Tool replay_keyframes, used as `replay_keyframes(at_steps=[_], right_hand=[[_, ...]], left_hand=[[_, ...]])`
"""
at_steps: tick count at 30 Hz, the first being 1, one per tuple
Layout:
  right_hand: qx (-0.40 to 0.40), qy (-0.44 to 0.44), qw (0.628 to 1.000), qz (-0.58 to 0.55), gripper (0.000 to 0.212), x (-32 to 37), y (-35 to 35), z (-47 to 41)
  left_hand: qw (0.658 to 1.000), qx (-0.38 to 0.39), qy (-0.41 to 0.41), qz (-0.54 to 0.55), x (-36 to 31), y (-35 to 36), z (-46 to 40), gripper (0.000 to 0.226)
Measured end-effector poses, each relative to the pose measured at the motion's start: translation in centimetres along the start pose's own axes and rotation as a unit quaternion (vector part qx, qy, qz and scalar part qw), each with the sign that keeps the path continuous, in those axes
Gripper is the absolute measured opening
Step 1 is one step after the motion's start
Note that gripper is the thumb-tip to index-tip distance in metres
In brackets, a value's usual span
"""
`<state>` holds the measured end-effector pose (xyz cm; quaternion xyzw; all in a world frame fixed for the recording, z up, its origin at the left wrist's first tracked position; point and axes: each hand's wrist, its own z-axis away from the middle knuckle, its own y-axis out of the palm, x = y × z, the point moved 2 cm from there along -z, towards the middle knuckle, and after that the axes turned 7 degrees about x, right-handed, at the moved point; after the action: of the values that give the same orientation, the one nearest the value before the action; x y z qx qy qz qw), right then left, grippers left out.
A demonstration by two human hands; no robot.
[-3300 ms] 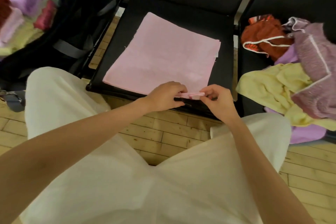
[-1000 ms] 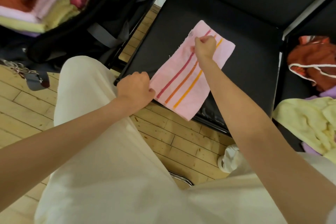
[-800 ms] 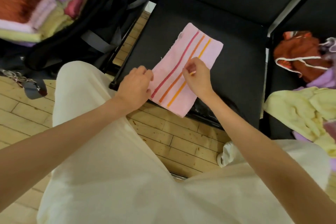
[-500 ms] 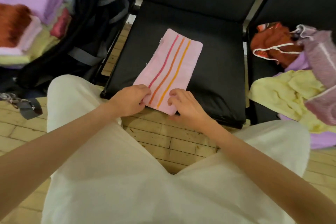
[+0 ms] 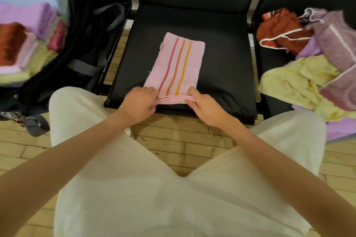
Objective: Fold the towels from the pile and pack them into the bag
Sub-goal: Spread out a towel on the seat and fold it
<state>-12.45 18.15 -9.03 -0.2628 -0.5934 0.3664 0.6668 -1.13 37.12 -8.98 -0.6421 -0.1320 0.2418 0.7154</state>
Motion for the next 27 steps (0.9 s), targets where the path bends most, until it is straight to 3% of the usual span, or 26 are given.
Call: replay_keyframes(at_steps=[3, 6, 10, 14, 17, 21, 24, 27], right_hand=[[-0.041, 0.034, 0.998, -0.043, 0.007, -0.8, -1.4, 0.8], [-0.119, 0.072, 0.984, -0.113, 0.008, -1.4, -2.5, 0.7], [-0.205, 0.119, 0.958, -0.16, 0.012, -2.2, -3.0, -1.1], [-0.214, 0.2, 0.948, -0.125, 0.014, -3.5, -2.7, -3.8], [-0.177, 0.259, 0.948, -0.049, 0.017, -3.9, -2.3, -5.3], [-0.113, 0.326, 0.936, 0.063, 0.022, -4.7, -1.6, -6.3], [-0.103, 0.359, 0.926, 0.052, 0.024, -5.2, -1.6, -6.5], [-0.123, 0.345, 0.93, 0.033, 0.03, -5.3, -1.9, -6.3]], left_hand=[[0.983, 0.017, -0.019, 0.181, -0.1, -1.3, -0.5, 0.009], [0.935, 0.046, -0.066, 0.347, -0.2, -2.9, -1.6, 0.012], [0.875, 0.009, -0.137, 0.465, -0.6, -4.0, -4.2, 0.013], [0.824, -0.054, -0.251, 0.506, 0.3, -2.2, -7.5, 0.015], [0.868, -0.036, -0.284, 0.406, 0.6, -0.9, -9.4, 0.02], [0.942, 0.007, -0.261, 0.209, 0.2, 0.5, -10.0, 0.025], [0.946, 0.018, -0.273, 0.177, 0.3, 1.5, -9.7, 0.025], [0.945, -0.033, -0.282, 0.165, 0.5, 1.2, -9.2, 0.035]])
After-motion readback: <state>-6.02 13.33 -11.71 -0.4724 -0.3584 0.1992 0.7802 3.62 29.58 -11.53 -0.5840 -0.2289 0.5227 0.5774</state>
